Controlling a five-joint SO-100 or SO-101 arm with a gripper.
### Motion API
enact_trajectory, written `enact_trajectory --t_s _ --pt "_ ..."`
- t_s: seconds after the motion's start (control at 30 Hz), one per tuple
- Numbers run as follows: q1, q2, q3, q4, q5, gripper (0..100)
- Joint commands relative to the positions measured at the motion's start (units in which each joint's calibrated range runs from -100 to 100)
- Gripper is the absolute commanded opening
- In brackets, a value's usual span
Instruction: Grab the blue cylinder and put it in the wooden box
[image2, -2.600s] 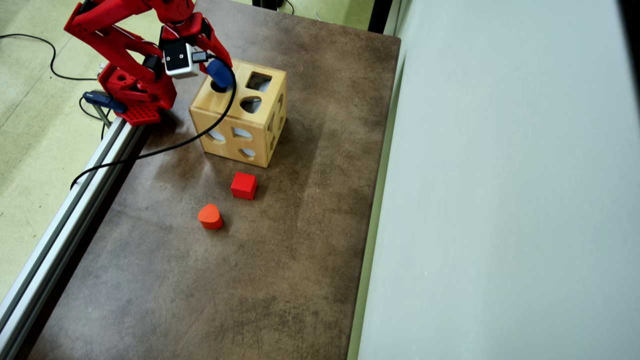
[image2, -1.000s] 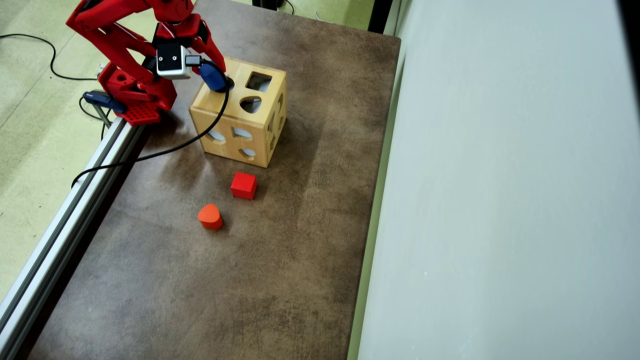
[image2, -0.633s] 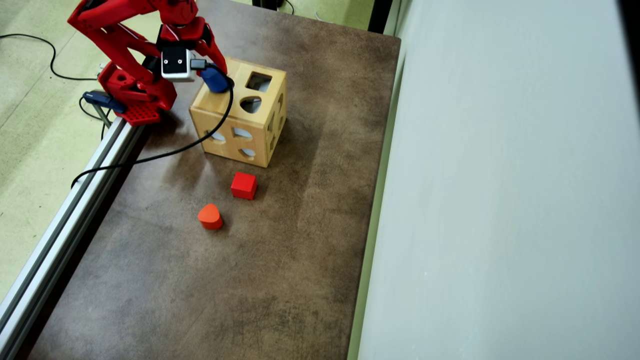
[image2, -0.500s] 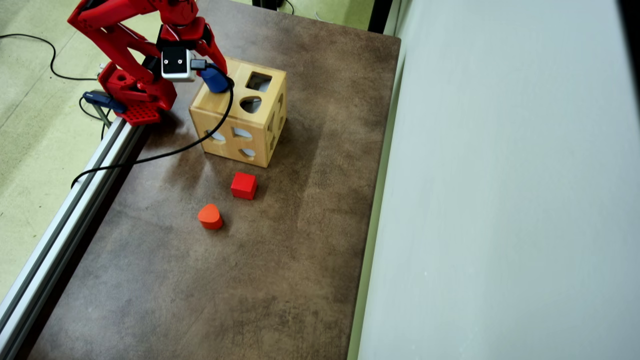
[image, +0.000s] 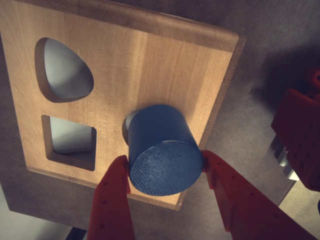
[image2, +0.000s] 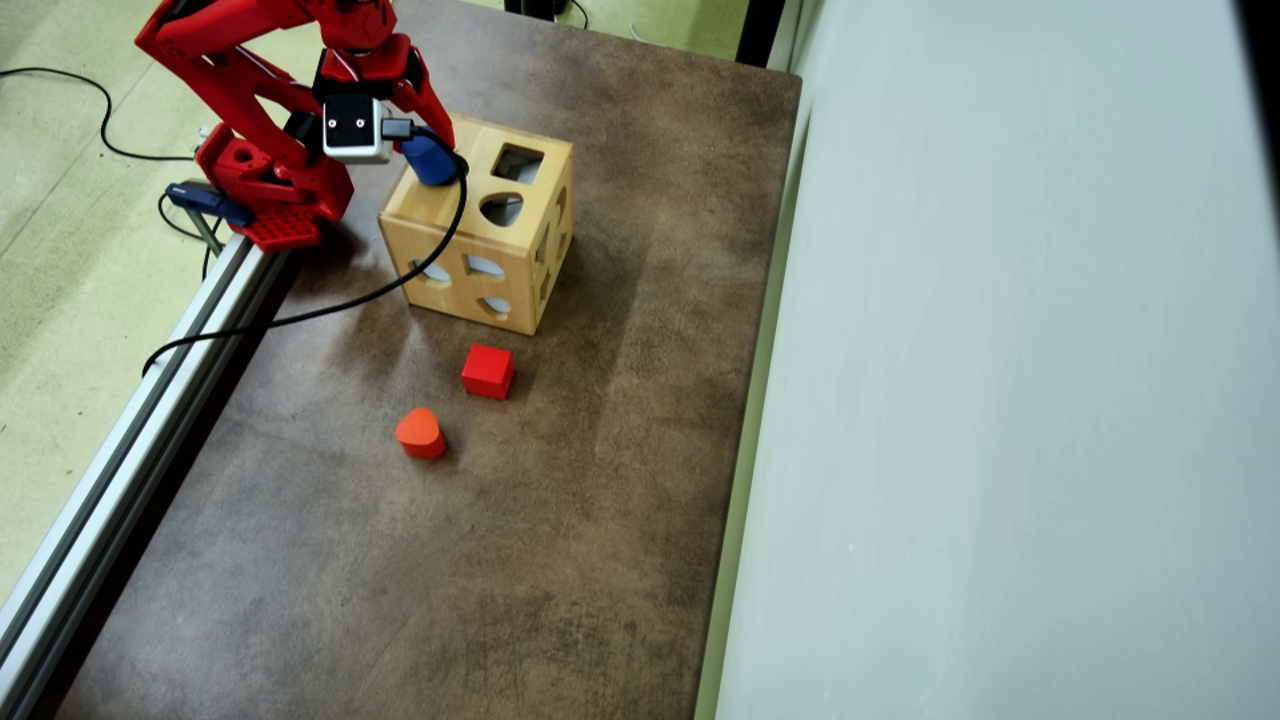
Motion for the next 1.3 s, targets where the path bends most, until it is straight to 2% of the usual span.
enact_trajectory --t_s 0.0,0.5,0.8,1.27 --pt "-1.1 0.47 -0.79 -0.71 0.29 5" --pt "-2.89 0.47 -0.34 -2.32 -0.05 6" --pt "-3.18 0.47 -0.25 -1.76 -0.15 32" --pt "-2.96 -0.29 -0.43 -1.76 -0.15 33"
